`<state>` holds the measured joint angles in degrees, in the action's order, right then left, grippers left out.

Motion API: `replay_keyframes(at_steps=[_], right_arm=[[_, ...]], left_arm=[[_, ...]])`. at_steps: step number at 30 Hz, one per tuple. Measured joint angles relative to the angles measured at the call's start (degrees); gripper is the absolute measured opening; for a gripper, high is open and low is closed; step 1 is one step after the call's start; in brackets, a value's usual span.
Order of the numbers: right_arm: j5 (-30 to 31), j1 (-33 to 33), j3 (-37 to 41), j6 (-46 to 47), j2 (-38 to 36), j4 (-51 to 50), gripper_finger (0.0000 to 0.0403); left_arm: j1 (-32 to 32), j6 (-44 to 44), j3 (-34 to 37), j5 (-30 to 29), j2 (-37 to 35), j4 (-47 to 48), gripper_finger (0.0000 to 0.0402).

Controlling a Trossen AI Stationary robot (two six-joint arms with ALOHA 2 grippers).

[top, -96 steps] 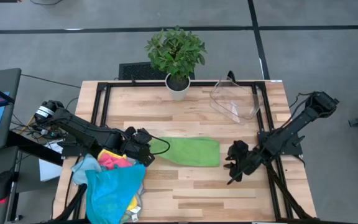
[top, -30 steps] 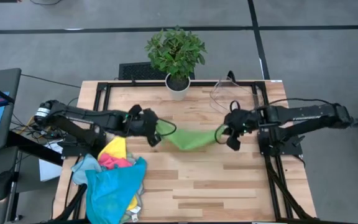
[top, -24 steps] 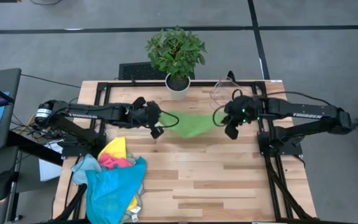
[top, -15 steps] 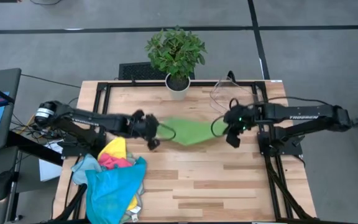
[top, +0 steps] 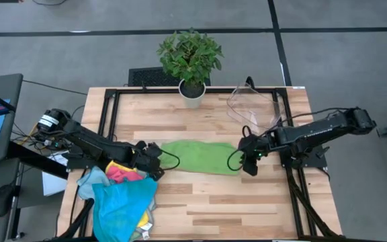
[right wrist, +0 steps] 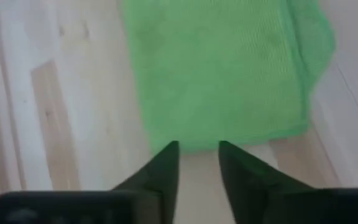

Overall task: Fold microfiber towels
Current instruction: Fold the green microfiber towel

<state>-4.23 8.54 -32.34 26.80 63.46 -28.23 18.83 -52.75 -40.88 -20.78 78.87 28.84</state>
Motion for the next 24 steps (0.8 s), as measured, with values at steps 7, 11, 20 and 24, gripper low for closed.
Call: replay_keyframes(at_steps=[7,11,20,24], right_arm=[[7.5,10.5,2.6,6.6,-2.0,-0.1,0.0205],[16.3,12.1,5.8,13.8,-1.2,4.5,0.0199],[12.7,-1.1,5.9,9.6,-0.8,5.0,0.0211],[10.6,-4.3,5.9,5.3,2.5,6.5,0.0211]], left_arm=[[-0.2,0.1,0.0,-0.3,0.0,0.3,0.0000],[-0.2,0.6,0.0,-0.7,0.0,0.4,0.0000],[-0.2,2.4,0.0,-0.7,0.0,0.7,0.0000],[-0.2,2.5,0.0,-0.9,0.0,0.8,0.0000]])
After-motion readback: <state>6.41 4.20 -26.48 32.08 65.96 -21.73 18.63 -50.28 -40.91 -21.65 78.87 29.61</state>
